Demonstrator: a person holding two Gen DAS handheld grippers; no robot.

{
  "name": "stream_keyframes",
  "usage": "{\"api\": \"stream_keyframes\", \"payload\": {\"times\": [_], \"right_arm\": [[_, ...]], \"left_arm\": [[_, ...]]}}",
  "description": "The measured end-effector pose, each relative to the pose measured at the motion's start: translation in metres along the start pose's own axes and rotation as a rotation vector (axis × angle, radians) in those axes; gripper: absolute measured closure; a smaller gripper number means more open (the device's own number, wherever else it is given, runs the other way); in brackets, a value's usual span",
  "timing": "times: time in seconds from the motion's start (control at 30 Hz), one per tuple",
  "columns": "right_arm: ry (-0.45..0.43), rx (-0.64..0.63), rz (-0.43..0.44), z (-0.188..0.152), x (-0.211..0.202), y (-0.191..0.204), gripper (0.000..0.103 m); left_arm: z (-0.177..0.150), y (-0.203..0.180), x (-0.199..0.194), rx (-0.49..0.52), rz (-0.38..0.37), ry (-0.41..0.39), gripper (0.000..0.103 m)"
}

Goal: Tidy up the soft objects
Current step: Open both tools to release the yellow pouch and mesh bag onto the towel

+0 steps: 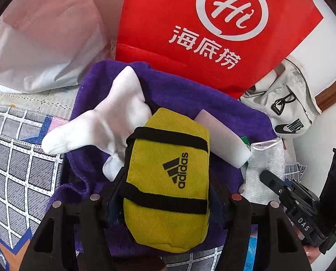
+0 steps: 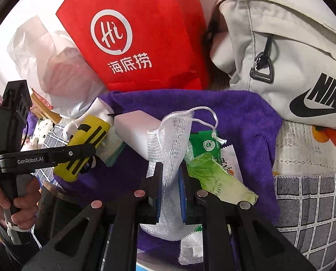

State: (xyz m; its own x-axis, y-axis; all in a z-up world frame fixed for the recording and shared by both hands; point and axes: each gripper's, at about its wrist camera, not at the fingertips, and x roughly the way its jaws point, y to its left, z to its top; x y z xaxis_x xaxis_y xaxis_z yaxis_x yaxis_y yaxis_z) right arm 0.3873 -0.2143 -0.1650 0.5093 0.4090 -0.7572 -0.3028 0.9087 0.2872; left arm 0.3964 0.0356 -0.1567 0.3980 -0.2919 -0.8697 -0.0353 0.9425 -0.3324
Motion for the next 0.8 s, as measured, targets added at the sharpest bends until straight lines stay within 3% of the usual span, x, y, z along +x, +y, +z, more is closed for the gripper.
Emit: {"api": "stream_keyframes", "payload": {"times": [0.2,0.27,0.33,0.43,0.8], "right_arm": [[-0.004,0.013,0.005,0.000,-0.001,-0.003,0.089],[-0.008,0.012,0.011,0.000,-0.002,-0.003,0.086],[-0.014,0.012,0.022,0.000,-0.004,-0.002,0.067],[-0.040,0.003,0.010,0.001,-0.011,0.002,0.042],[-0.080,-0.001,-0.038,0.005,-0.040,0.010,0.040]], "left_arm": [[0.004,-0.005,0.006,0.013,-0.001,0.006,0.037],[0.004,-0.007,0.006,0.019,0.014,0.000,0.030],[0.004,-0.011,0.007,0.032,0.049,-0.007,0.022],[0.003,-0.012,0.004,0.027,0.045,-0.017,0.021],[-0.006,-0.017,-0.035,0.035,0.025,-0.064,0.021]]}}
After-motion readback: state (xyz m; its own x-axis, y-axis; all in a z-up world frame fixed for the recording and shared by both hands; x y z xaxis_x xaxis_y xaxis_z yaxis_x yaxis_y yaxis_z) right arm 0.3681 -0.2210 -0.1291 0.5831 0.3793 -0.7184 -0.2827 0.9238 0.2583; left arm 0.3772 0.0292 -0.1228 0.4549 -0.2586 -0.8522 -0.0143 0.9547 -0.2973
